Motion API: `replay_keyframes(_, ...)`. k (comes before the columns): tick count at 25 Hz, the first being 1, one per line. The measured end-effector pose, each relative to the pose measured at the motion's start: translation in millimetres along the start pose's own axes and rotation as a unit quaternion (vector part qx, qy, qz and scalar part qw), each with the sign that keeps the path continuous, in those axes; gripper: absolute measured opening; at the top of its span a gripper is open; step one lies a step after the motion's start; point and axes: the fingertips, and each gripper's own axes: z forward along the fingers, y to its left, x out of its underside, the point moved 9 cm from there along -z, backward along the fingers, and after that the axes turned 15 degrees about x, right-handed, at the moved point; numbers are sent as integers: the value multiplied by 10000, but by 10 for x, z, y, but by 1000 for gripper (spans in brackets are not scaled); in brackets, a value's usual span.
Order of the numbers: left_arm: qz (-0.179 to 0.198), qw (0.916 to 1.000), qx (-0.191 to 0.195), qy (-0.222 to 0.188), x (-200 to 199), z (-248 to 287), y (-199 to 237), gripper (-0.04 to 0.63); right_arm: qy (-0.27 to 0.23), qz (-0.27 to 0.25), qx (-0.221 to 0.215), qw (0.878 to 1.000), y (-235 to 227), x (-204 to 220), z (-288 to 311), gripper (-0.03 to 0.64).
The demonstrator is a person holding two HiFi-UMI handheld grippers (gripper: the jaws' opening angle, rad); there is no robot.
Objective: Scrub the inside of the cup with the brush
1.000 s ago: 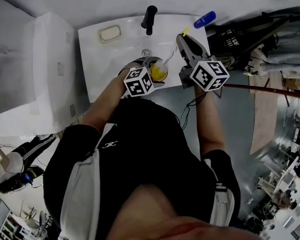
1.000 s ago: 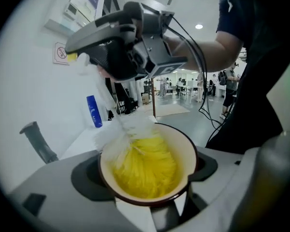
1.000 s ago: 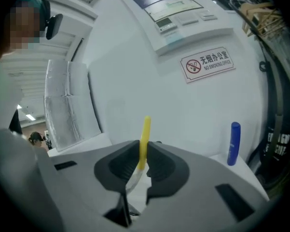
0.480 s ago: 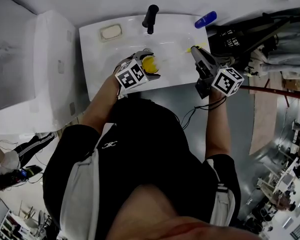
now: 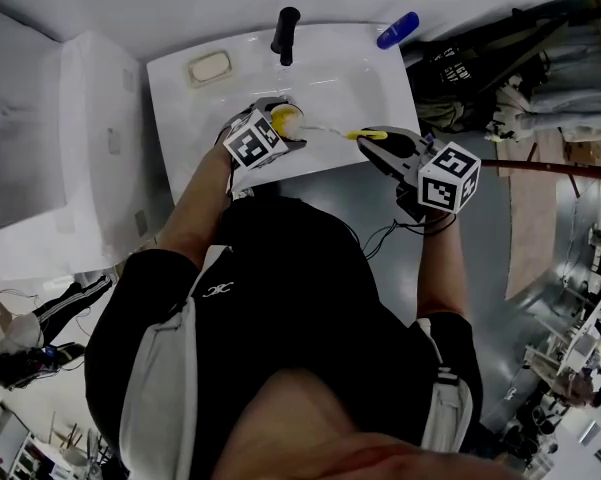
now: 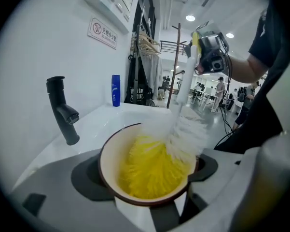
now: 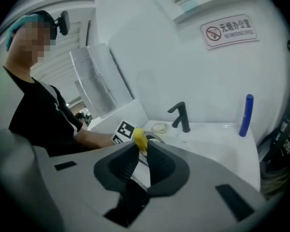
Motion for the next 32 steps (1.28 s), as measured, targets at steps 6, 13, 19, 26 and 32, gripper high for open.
replay_keyframes(6, 679, 9954, 128, 666, -67, 152, -172, 410, -505, -232, -422, 9976, 238, -266, 131, 57)
replay_keyframes(13, 1378, 9861, 388, 846, -196, 273, -439, 410, -1464, 73, -401, 9884, 155, -471, 460, 51)
replay_keyframes(19, 1575, 9825, 605, 792, -234, 299, -568, 409, -1856, 21, -10, 9826, 130, -538, 691, 51)
replay_keyframes(26, 1236, 9890, 697, 406, -170, 179, -511, 410, -1839, 747, -5, 9801, -117, -528, 720, 52)
replay_keyframes(32, 1012, 9928, 550, 314, -85, 76, -371, 409, -1562, 1738, 287, 9719, -519, -296, 466, 51)
